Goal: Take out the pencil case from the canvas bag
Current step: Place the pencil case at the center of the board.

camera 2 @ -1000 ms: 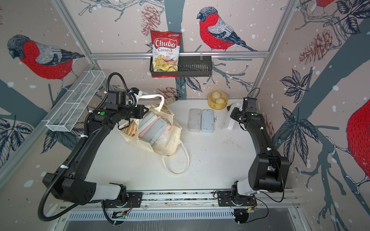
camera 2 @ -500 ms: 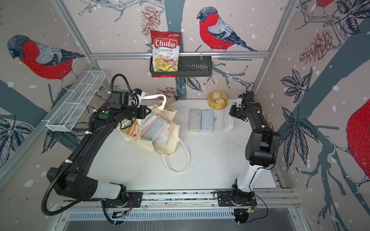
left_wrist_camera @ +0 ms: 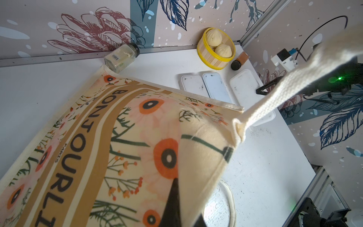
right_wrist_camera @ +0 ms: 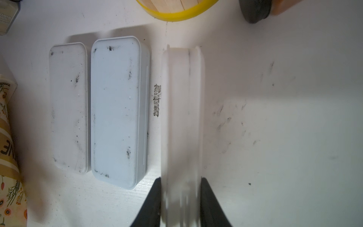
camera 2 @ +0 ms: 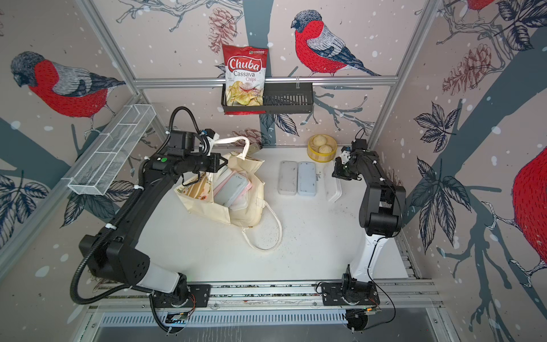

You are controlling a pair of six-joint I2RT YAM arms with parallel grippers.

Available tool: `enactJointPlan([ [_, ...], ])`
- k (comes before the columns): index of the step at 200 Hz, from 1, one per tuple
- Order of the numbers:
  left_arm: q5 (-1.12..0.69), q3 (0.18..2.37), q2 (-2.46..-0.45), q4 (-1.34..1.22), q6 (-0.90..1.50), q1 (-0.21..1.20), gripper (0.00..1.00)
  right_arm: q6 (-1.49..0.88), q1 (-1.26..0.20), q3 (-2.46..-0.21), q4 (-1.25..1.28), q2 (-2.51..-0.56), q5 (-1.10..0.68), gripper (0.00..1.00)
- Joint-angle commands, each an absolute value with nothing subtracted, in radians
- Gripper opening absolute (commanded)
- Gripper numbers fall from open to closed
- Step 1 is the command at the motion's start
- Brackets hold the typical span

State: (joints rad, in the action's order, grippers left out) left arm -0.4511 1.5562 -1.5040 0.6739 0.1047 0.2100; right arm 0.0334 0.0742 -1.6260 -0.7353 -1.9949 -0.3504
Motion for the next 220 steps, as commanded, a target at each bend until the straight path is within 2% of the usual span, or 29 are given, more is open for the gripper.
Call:
enactJointPlan([
  [1, -0.465, 1.556, -1.489, 0.677, 0.095, 0.208, 0.0, 0.016, 0.072, -1.627, -0.674, -2.017, -0.417, 0.17],
  [66, -0.433, 1.513, -1.428, 0.686, 0.107, 0.206, 0.0, 0.037, 0.045, -1.742, -0.738, -2.154, -0.496, 0.22],
  [100, -0.428, 1.506, -1.416, 0.686, 0.116, 0.207, 0.0, 0.015, 0.045, -1.763, -0.754, -2.194, -0.463, 0.25],
  [153, -0.425, 1.516, -1.41, 0.697, 0.121, 0.207, 0.0, -0.039, 0.066, -1.731, -0.702, -2.161, -0.452, 0.48],
  [158, -0.424, 1.514, -1.409, 0.697, 0.123, 0.207, 0.0, -0.041, 0.066, -1.732, -0.701, -2.157, -0.447, 0.51],
  [159, -0.424, 1.514, -1.409, 0.697, 0.123, 0.207, 0.0, -0.042, 0.065, -1.732, -0.701, -2.156, -0.445, 0.56],
  [163, -0.424, 1.514, -1.408, 0.697, 0.124, 0.206, 0.0, -0.048, 0.066, -1.731, -0.7, -2.152, -0.441, 0.58],
  [189, -0.423, 1.514, -1.405, 0.697, 0.129, 0.207, 0.0, -0.077, 0.065, -1.735, -0.694, -2.12, -0.403, 0.62],
  [220, -0.423, 1.513, -1.398, 0.695, 0.133, 0.207, 0.0, -0.164, 0.047, -1.727, -0.676, -2.064, -0.257, 0.64],
])
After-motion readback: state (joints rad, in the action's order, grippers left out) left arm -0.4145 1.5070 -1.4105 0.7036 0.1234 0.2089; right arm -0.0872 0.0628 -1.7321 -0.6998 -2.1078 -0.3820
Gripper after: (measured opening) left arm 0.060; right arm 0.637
